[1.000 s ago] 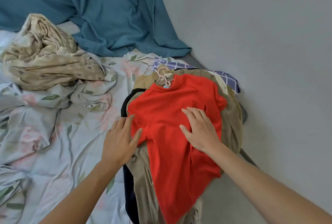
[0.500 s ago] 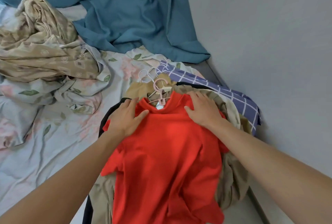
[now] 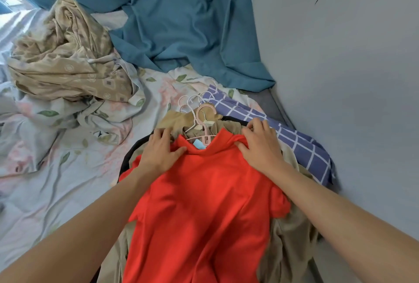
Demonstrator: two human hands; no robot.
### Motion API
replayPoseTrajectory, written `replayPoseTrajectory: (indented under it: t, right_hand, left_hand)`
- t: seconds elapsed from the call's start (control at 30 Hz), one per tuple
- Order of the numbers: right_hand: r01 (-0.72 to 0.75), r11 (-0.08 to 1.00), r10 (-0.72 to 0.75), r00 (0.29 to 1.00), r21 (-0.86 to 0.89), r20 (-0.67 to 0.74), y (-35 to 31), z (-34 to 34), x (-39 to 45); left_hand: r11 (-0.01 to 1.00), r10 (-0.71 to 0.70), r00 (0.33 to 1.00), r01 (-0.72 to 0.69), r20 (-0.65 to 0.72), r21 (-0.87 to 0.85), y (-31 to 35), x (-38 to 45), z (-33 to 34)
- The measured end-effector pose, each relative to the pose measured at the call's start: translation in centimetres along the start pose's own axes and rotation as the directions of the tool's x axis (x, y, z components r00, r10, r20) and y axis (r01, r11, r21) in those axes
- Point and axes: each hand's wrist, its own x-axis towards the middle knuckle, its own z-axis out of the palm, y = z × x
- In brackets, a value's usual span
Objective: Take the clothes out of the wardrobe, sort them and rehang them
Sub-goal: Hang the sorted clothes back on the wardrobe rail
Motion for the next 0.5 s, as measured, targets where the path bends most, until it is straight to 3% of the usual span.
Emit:
replayPoseTrajectory:
  t: [0.13, 0.3, 0.5]
  right_hand:
    - [-0.011, 0.999, 0.008, 0.996, 0.034, 0.091, 0.1, 0.8, 0.7]
    - [0.018, 1.0, -0.019, 0.993, 0.004, 0.118, -0.9, 0.9, 0.7]
    - [-0.046, 0.982, 0.018, 0.989, 0.185, 0.15, -1.6, -0.9, -0.2]
  left_hand:
    - [0.993, -0.059, 0.989, 0.045, 0.134, 0.106, -0.8, 1.5, 1.4]
    - [0.989, 0.003, 1.0, -0.005, 0.01, 0.151, -1.7, 1.5, 2.6]
    - [0.99, 0.111, 0.986, -0.098, -0.127, 0.106, -1.9, -0.9, 0.7]
